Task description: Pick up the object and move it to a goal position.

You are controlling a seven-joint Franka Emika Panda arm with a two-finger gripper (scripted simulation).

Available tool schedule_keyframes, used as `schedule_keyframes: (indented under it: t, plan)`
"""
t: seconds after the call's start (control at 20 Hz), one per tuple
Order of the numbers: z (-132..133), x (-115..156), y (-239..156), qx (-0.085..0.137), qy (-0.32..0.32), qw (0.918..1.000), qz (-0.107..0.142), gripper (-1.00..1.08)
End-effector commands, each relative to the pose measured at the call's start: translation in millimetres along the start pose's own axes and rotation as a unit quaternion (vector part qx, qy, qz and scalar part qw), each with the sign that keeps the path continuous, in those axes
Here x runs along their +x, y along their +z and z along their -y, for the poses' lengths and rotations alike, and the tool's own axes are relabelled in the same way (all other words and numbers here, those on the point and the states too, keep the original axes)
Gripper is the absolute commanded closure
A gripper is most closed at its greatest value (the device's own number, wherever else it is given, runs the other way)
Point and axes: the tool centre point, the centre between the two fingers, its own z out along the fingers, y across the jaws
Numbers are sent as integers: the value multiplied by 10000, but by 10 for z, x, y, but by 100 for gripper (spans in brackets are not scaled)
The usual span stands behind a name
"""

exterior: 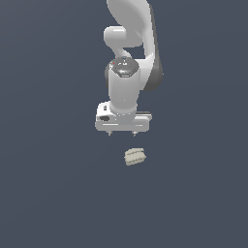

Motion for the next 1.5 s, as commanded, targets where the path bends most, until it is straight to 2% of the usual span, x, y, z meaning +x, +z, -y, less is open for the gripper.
schedule_keyframes:
  t: [0.0, 0.5, 0.95, 1.45]
  plan:
    - [0, 0, 0, 0, 0, 10000, 0, -92]
    - [167, -89, 83, 151, -29, 9998, 143, -92]
    - [166, -88, 83, 151, -25, 9998, 143, -92]
    - [193, -49, 115, 156, 458, 9987, 149, -92]
